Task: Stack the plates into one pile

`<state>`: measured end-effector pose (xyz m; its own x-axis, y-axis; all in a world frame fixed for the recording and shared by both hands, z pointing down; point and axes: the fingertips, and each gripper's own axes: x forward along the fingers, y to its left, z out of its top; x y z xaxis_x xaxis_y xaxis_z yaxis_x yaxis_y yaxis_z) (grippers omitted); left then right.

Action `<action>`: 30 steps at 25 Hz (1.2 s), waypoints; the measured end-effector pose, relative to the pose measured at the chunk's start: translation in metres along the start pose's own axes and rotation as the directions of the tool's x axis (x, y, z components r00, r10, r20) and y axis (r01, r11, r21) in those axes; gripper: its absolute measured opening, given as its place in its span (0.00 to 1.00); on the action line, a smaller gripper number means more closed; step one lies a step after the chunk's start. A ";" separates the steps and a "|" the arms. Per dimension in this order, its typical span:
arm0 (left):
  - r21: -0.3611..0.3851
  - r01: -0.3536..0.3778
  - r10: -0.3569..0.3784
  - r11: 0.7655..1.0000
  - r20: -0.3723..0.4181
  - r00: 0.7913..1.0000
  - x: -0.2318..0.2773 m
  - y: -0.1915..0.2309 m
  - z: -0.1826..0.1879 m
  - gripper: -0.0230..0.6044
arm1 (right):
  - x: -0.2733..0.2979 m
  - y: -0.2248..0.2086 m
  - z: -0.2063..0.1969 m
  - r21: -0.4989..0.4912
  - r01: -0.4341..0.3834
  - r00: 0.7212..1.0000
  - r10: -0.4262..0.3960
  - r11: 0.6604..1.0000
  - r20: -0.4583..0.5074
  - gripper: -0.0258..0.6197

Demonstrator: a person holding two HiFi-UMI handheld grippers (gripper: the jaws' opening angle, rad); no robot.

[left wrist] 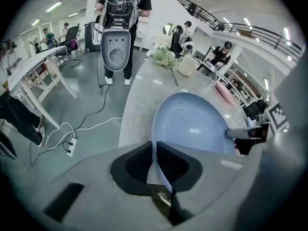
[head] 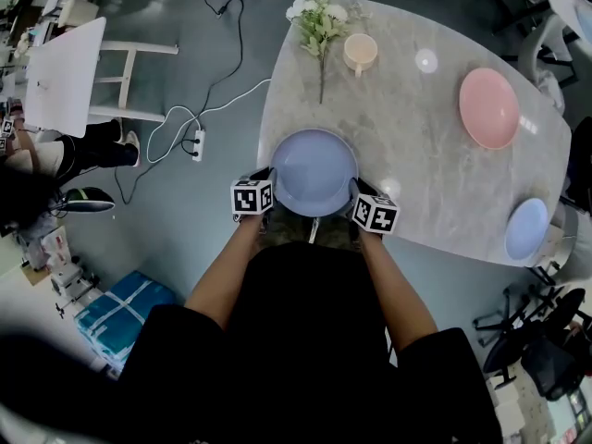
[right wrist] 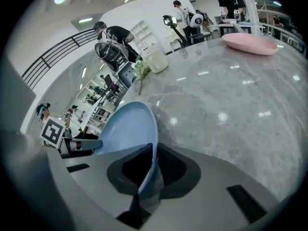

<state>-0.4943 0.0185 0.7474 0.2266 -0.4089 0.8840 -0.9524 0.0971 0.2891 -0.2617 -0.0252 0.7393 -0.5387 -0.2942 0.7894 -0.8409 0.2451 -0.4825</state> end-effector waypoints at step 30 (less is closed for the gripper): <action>0.229 0.361 -0.367 0.904 -0.018 0.930 -0.051 -0.122 0.052 0.11 | -0.138 -0.029 0.008 0.195 0.263 0.916 -0.308 0.945 0.258 0.08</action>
<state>-0.4005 -0.0192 0.6480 0.5639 -0.3995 0.7227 -0.8258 -0.2679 0.4963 -0.1631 0.0007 0.6409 -0.2472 -0.5832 0.7738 -0.9463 -0.0264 -0.3222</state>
